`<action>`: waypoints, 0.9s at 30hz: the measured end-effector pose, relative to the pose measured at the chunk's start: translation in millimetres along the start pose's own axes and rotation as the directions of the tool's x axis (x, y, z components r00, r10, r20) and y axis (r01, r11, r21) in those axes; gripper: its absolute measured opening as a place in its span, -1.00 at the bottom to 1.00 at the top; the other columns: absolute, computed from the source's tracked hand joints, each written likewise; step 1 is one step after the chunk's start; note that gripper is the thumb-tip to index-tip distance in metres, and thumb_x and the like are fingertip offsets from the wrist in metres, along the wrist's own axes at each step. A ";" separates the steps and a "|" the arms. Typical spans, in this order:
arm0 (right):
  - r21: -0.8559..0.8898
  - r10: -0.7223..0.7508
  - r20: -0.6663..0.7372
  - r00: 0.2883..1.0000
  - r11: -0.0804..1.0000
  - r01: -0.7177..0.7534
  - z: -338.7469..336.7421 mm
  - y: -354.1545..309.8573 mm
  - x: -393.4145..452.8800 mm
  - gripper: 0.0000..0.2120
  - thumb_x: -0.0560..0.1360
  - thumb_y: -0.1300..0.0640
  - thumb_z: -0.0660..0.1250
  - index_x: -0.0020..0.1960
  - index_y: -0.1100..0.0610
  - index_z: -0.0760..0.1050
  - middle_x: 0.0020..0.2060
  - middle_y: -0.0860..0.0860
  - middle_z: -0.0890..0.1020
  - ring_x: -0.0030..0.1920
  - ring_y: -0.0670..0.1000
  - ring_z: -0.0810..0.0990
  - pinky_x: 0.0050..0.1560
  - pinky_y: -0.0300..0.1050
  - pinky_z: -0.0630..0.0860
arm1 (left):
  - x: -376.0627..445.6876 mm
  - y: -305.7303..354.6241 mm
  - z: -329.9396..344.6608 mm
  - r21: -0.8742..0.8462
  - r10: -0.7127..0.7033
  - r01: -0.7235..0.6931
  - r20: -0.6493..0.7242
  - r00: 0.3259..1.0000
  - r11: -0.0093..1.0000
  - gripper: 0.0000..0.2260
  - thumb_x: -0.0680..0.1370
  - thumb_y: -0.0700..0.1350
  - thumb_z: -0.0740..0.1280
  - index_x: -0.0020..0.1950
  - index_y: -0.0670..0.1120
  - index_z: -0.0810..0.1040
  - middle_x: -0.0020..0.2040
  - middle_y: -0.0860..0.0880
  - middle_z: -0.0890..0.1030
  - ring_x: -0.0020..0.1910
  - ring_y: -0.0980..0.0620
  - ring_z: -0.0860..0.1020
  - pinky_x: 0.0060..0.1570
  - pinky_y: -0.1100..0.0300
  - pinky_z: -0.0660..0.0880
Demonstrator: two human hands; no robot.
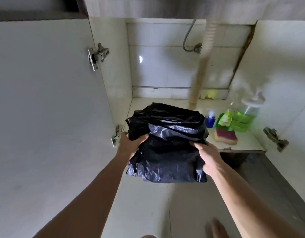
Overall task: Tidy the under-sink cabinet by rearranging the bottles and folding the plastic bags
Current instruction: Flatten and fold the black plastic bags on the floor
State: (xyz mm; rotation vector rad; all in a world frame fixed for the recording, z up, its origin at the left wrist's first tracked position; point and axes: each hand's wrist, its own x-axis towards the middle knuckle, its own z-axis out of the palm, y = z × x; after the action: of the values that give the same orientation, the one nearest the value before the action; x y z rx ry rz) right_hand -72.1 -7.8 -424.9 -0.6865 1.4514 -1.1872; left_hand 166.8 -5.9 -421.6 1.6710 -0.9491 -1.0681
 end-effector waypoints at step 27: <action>-0.240 -0.089 0.039 0.995 0.966 0.096 170.0 3.4 222.1 -0.56 0.44 0.31 0.29 0.29 0.12 0.35 0.02 0.12 0.59 -0.11 0.06 0.52 -0.27 -0.18 0.40 | 166.7 10.9 31.2 0.888 0.173 -0.423 0.395 0.902 0.180 -0.32 0.53 -0.04 0.28 0.56 -0.06 0.01 0.51 -0.17 0.17 0.48 -0.15 0.17 0.42 0.01 0.17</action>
State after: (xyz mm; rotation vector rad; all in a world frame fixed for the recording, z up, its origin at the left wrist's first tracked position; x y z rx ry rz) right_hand 35.5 -256.0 -496.3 -0.9437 1.5698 -1.0761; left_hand 191.2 -170.3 -457.4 2.1430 -2.3439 -0.2414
